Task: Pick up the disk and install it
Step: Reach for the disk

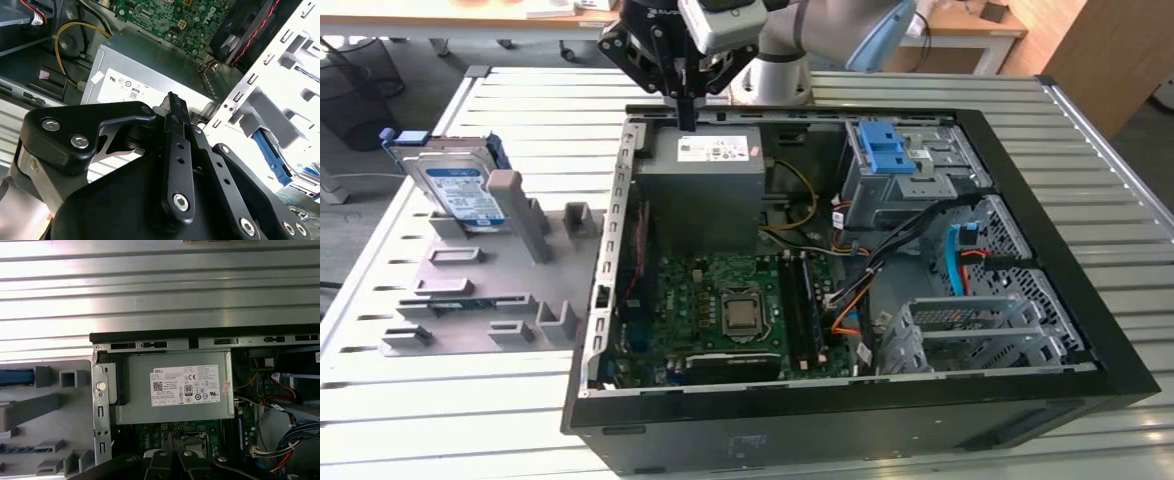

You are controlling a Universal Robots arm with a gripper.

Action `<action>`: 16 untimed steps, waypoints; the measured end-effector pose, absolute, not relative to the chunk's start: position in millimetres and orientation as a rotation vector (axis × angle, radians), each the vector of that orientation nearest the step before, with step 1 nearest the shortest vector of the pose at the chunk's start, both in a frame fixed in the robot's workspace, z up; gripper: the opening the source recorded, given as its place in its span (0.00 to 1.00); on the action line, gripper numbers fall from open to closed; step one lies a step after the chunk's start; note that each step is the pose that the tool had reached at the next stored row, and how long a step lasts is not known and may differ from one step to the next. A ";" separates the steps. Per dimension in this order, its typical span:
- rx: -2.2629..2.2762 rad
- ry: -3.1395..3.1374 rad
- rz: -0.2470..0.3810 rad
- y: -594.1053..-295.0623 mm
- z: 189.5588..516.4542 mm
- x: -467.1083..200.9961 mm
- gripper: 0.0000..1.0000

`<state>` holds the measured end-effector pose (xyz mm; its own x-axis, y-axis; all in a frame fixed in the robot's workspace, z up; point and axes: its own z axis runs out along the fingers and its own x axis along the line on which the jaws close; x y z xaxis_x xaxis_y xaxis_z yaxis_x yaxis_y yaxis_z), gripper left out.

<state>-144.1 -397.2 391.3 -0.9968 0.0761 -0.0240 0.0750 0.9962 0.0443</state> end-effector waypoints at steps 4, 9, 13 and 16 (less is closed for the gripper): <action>0.118 3.113 0.068 -396.9 390.9 -147.7 0.11; 0.118 3.113 0.068 -396.4 390.3 -152.7 0.11; 0.118 3.113 0.068 -395.9 389.9 -156.7 0.11; 0.118 3.113 0.068 -395.2 389.6 -159.8 0.11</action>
<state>-159.8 -395.2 389.6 -0.9968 0.0762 -0.0239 0.0750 0.9962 0.0443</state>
